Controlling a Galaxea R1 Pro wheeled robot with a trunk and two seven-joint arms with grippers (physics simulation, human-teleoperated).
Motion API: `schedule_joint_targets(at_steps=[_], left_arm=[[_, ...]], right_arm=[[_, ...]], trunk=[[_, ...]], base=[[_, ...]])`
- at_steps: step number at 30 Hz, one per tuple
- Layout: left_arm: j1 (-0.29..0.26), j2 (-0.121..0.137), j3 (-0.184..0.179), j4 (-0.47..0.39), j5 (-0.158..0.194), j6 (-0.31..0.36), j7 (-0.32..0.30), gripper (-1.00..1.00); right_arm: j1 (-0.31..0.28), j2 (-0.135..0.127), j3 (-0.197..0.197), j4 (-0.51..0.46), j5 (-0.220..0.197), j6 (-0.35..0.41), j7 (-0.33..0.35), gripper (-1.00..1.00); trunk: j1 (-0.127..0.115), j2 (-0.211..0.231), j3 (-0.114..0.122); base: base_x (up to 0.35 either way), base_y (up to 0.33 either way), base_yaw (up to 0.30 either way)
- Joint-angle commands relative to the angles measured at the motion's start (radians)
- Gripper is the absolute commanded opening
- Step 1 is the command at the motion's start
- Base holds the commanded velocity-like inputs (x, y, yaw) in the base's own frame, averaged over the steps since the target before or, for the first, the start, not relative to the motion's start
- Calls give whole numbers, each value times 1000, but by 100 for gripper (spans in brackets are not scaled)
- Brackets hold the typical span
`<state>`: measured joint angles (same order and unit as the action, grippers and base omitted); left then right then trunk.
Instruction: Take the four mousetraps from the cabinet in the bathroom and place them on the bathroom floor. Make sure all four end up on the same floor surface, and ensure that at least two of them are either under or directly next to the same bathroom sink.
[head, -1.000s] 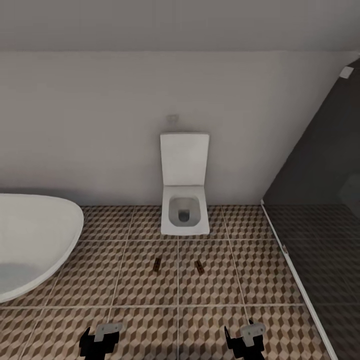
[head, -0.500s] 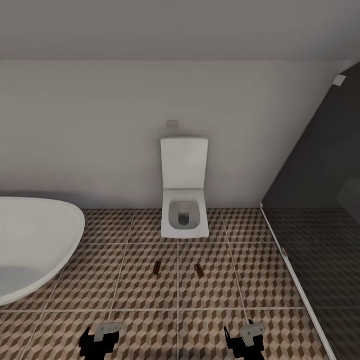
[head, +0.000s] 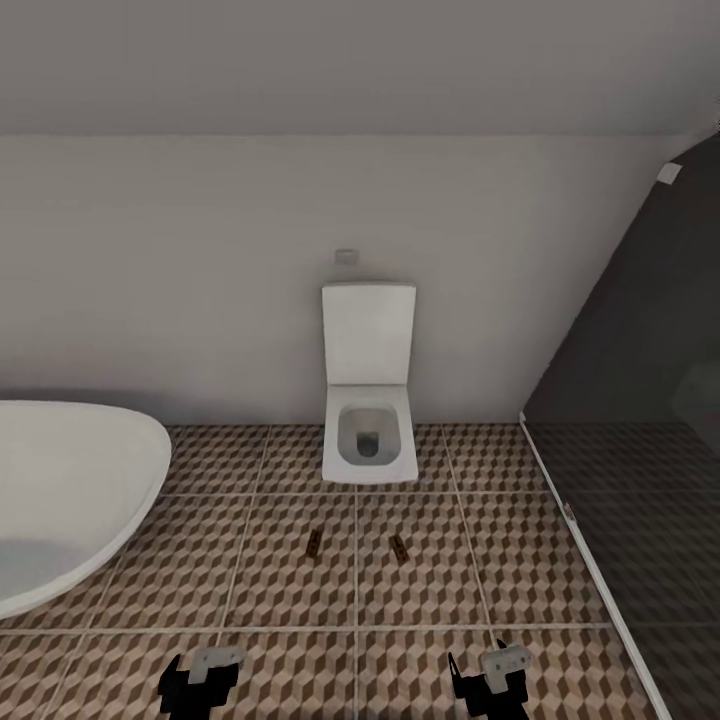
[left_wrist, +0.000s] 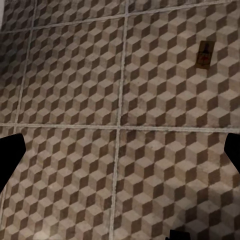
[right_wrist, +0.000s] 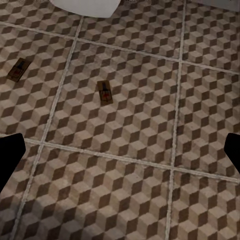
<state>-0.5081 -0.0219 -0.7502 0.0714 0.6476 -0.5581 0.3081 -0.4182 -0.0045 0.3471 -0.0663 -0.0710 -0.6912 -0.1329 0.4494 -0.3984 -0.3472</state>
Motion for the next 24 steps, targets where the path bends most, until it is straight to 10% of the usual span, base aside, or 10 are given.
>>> schedule_joint_targets(at_steps=[1, 24], left_arm=[[-1, -1, -6, 4, -2, -3, 5, 100], [-1, -1, -6, 4, -1, -3, 5, 100]], right_arm=[[-1, 0, 9, 0, -7, -3, -3, 100], [-1, 1, 9, 0, -7, -2, -3, 100]], trunk=[[1, -2, 0], [1, -2, 15]], base=[[0, 0, 0], [0, 0, 0]])
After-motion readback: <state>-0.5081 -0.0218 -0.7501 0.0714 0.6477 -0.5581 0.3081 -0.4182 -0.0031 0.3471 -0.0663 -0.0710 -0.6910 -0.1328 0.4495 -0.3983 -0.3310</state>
